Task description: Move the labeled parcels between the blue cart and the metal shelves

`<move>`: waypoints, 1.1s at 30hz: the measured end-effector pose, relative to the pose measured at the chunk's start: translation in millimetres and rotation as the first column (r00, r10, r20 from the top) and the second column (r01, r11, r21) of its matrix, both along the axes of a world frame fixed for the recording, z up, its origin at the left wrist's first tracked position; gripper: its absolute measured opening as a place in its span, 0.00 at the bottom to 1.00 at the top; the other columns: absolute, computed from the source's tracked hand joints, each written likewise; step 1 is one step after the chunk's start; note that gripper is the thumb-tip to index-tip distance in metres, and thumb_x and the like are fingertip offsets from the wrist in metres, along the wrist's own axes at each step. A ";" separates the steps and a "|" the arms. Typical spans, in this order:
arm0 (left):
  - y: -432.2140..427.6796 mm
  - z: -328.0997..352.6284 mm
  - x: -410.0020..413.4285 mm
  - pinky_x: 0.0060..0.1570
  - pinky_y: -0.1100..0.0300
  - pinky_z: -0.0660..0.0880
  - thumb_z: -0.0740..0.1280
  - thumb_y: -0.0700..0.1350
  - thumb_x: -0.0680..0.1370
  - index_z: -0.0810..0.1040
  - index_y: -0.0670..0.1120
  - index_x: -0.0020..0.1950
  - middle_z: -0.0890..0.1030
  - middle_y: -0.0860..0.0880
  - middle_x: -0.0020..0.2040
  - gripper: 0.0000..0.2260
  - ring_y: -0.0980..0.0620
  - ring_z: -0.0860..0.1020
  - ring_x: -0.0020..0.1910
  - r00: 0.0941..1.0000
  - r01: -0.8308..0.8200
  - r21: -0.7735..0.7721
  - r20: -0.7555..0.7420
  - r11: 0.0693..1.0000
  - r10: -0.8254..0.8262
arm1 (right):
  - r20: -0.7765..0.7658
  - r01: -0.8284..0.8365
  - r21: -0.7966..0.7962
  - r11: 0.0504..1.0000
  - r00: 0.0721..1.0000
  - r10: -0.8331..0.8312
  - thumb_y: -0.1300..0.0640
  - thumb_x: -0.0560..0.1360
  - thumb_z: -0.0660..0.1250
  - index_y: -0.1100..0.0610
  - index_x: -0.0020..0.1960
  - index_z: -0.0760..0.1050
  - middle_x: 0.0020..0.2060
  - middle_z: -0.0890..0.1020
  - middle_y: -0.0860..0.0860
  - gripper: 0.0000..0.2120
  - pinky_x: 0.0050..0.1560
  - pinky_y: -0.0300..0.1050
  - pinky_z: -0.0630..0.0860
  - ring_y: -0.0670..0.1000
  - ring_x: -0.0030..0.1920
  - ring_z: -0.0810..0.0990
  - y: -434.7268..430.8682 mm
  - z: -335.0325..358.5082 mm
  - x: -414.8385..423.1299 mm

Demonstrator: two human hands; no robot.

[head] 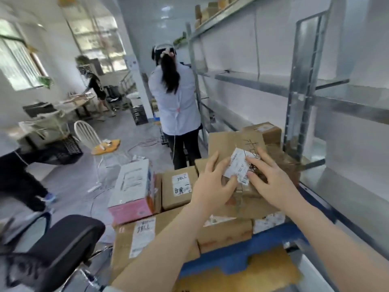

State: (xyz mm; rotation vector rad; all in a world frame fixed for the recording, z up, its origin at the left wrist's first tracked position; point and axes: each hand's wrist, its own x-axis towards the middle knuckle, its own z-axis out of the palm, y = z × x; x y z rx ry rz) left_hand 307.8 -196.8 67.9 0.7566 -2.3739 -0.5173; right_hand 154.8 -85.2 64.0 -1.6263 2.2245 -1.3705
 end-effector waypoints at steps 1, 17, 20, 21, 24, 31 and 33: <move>-19.1 4.9 15.4 0.60 0.51 0.71 0.60 0.59 0.77 0.65 0.59 0.72 0.54 0.57 0.77 0.23 0.50 0.67 0.69 1.000 -0.031 0.002 -0.008 1.000 0.031 | -0.007 -0.036 -0.009 0.999 0.999 0.036 0.48 0.77 0.64 0.42 0.70 0.68 0.75 0.55 0.39 0.21 0.65 0.36 0.56 0.39 0.72 0.55 -24.7 5.2 11.4; -221.0 -42.0 112.3 0.68 0.46 0.65 0.56 0.60 0.78 0.63 0.59 0.73 0.54 0.55 0.77 0.23 0.46 0.62 0.72 0.959 -0.253 0.157 0.174 0.955 0.225 | 0.101 -0.251 0.171 0.953 0.966 0.237 0.47 0.78 0.61 0.44 0.71 0.68 0.76 0.55 0.43 0.21 0.69 0.41 0.59 0.45 0.74 0.58 -258.4 -38.7 92.6; -234.8 -40.1 109.1 0.66 0.46 0.66 0.56 0.60 0.78 0.63 0.59 0.73 0.56 0.55 0.77 0.23 0.46 0.64 0.71 0.954 -0.271 0.174 0.178 0.947 0.240 | 0.099 -0.238 0.170 0.956 0.970 0.223 0.47 0.78 0.62 0.44 0.69 0.70 0.76 0.58 0.44 0.20 0.66 0.38 0.60 0.44 0.72 0.62 -273.0 -36.8 90.0; -237.5 -39.0 108.6 0.66 0.46 0.66 0.57 0.59 0.78 0.63 0.59 0.73 0.56 0.55 0.77 0.23 0.46 0.64 0.71 0.954 -0.272 0.175 0.177 0.946 0.242 | 0.095 -0.237 0.177 0.955 0.970 0.223 0.47 0.77 0.62 0.44 0.69 0.70 0.76 0.58 0.44 0.20 0.66 0.39 0.61 0.45 0.72 0.63 -276.9 -35.3 89.5; -244.6 -37.9 111.2 0.67 0.49 0.65 0.57 0.59 0.78 0.63 0.58 0.73 0.55 0.54 0.77 0.23 0.47 0.62 0.72 0.953 -0.280 0.183 0.174 0.942 0.249 | 0.077 -0.251 0.195 0.948 0.968 0.240 0.45 0.78 0.61 0.43 0.68 0.70 0.76 0.58 0.44 0.19 0.66 0.40 0.61 0.45 0.71 0.64 -287.0 -31.8 90.2; -233.6 -27.9 115.4 0.71 0.43 0.56 0.56 0.61 0.78 0.63 0.59 0.73 0.54 0.51 0.78 0.24 0.44 0.55 0.75 0.919 -0.337 0.041 0.229 0.941 0.320 | 0.099 -0.236 0.155 0.959 0.970 0.223 0.44 0.78 0.59 0.42 0.70 0.68 0.76 0.58 0.43 0.20 0.64 0.37 0.60 0.44 0.72 0.62 -276.7 -30.6 90.1; -221.4 -13.2 101.4 0.71 0.43 0.51 0.57 0.60 0.78 0.64 0.58 0.73 0.54 0.48 0.78 0.23 0.45 0.50 0.76 0.933 -0.282 -0.140 0.190 0.949 0.305 | 0.098 -0.197 0.146 0.970 0.978 0.184 0.43 0.78 0.58 0.41 0.70 0.67 0.75 0.58 0.43 0.21 0.63 0.38 0.59 0.44 0.71 0.62 -252.6 -28.4 79.1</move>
